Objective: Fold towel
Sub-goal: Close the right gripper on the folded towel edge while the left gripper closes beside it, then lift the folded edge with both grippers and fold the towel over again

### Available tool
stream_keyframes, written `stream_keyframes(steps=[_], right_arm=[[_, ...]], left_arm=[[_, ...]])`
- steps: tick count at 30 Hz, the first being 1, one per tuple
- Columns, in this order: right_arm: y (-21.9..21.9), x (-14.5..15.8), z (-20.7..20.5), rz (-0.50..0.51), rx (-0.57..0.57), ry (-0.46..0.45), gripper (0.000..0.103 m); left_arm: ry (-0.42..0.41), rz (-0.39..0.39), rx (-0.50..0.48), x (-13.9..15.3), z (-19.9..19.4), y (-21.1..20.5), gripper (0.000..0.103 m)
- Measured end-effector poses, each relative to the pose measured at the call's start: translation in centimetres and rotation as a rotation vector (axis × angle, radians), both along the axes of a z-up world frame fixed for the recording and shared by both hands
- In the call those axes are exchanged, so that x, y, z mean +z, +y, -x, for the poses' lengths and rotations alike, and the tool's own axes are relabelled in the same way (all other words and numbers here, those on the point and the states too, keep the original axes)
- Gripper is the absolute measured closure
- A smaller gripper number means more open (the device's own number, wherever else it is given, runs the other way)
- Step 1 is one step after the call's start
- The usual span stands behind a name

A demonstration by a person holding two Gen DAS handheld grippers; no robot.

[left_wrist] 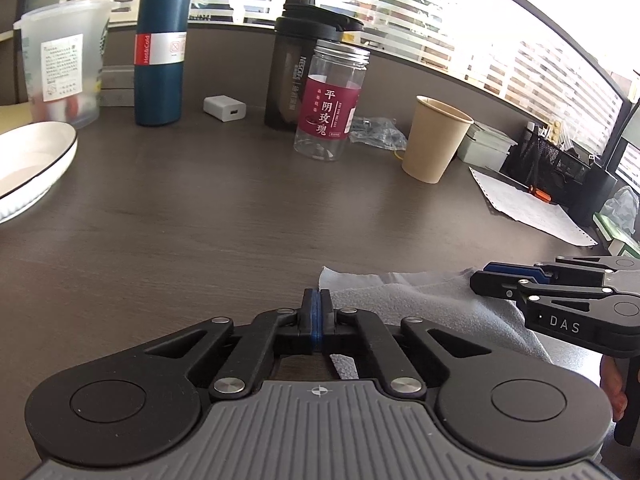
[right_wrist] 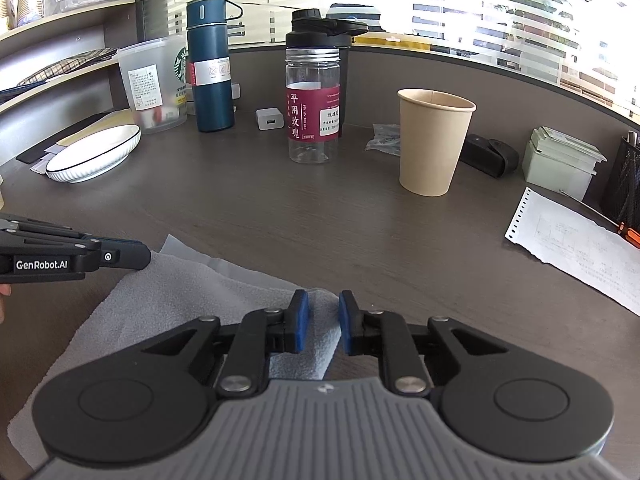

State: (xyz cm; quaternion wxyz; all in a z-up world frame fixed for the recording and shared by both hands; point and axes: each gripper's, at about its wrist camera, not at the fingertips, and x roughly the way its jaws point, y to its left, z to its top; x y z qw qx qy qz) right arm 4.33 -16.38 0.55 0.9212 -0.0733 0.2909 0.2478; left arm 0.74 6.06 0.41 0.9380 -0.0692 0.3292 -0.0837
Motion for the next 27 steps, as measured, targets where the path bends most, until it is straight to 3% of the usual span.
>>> stream_keyframes(steps=[10,16,18,21,25,27], right_arm=[[-0.4,0.5,0.3,-0.03,-0.003,-0.017,0.092],[-0.4,0.4,0.2,-0.031,0.0,-0.007,0.092],[-0.4,0.4,0.2,-0.03,0.001,-0.004,0.092],[-0.4,0.4,0.2,-0.03,0.004,-0.002,0.092],[-0.4,0.3,0.1,-0.027,0.007,0.001,0.092],[-0.4,0.3,0.1,-0.026,0.007,0.003,0.092]], left_arm=[[-0.069,0.025,0.001,1.8,1.0,0.7,0.103],[-0.001,0.013,0.013,0.5,-0.2,0.6,0.091],[0.001,0.017,0.015,0.3,-0.3,0.5,0.077],[0.0,0.02,0.013,0.2,-0.4,0.3,0.074],[-0.002,0.004,-0.004,0.0,-0.4,-0.3,0.074],[-0.002,-0.007,-0.008,-0.1,-0.4,-0.5,0.081]])
